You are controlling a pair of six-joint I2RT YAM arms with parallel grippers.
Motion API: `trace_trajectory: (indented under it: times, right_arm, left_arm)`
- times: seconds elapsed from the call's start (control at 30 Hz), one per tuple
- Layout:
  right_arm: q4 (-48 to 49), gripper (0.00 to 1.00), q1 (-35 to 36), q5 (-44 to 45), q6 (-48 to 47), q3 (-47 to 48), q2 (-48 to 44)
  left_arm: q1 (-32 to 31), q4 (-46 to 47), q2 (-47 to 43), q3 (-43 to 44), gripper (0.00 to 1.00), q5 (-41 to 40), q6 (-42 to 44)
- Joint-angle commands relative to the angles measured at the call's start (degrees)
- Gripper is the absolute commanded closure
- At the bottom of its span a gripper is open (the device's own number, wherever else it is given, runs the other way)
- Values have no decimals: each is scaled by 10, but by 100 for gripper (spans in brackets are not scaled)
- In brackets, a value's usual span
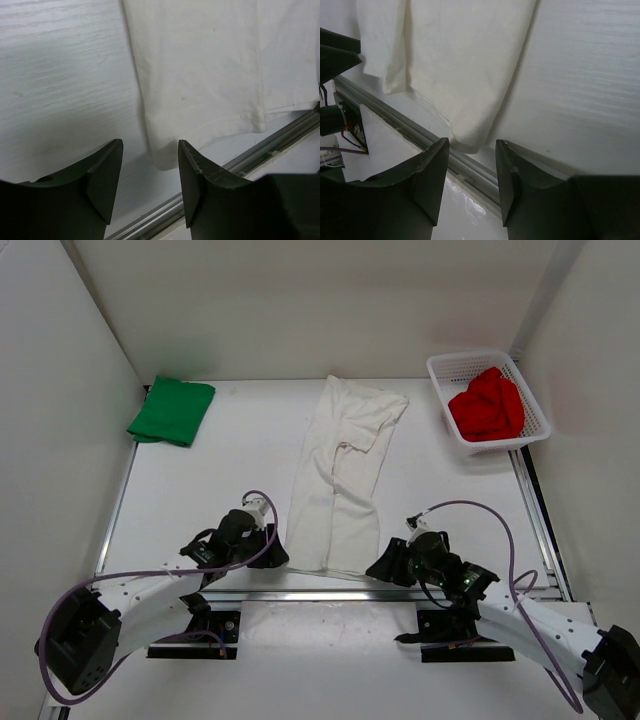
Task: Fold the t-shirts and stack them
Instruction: Grab the bottom of the folded rectangular tshirt with both arms, then fold the folded rectangular tshirt in 1/3 of the way
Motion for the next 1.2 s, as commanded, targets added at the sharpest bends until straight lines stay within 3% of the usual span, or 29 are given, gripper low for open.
trace_trajectory:
  times: [0.0, 0.07, 0.13, 0.23, 0.27, 0.43, 0.6, 0.7, 0.97, 1.1, 1.17]
  right_arm:
    - [35, 60, 30, 35, 44, 7, 25]
    - [47, 61, 44, 49, 44, 11, 50]
    - [67, 74, 40, 41, 44, 14, 63]
    - [66, 96, 61, 60, 53, 17, 68]
    - [60, 99, 74, 71, 59, 22, 68]
    - [30, 100, 155, 96, 104, 29, 51]
    - [-27, 100, 302, 185, 185, 75, 46]
    - [-58, 99, 321, 181, 175, 127, 68]
    - [-68, 100, 237, 145, 103, 151, 55]
    - [-68, 100, 69, 38, 2, 157, 30]
    - [-61, 100, -57, -18, -45, 161, 34]
  left_arm:
    - [-27, -2, 28, 4, 41, 1, 7]
    - [-31, 2, 39, -1, 42, 10, 3]
    - [-32, 11, 32, -10, 44, 17, -3]
    - [-27, 22, 31, -17, 63, 29, -8]
    - [-28, 23, 27, -16, 70, 31, -9]
    - [-7, 8, -39, -24, 97, 57, -22]
    - [20, -151, -161, 0, 100, 90, -16]
    - [27, -214, -186, 36, 100, 108, -8]
    - [51, -178, -140, 110, 100, 131, -13]
    - [107, -89, -63, 146, 100, 158, -31]
    - [110, -42, 9, 183, 100, 143, -38]
